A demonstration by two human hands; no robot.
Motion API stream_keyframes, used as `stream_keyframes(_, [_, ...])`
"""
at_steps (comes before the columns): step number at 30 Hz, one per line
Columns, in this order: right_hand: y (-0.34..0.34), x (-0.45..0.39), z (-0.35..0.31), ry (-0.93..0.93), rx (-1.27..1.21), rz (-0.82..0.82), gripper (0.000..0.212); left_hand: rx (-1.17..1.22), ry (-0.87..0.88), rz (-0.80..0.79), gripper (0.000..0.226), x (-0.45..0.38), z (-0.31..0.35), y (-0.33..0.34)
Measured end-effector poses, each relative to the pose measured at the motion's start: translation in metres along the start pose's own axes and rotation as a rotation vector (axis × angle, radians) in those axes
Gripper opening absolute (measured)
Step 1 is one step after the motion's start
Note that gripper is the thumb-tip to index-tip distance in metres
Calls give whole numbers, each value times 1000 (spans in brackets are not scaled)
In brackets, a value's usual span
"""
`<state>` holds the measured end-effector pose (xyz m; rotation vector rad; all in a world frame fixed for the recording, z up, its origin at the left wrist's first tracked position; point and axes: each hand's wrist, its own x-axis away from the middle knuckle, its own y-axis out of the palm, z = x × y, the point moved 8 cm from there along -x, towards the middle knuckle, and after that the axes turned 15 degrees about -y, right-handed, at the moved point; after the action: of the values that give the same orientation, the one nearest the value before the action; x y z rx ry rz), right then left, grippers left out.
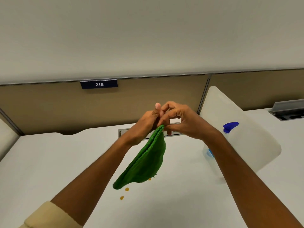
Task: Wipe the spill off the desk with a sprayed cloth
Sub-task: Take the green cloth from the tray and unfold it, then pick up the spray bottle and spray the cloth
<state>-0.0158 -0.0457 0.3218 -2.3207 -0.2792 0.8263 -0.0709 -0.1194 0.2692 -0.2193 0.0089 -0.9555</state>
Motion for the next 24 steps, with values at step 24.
stream_keyframes(24, [-87,131,126,531,45,866,24,867,245,-70,71,-16,39,-34])
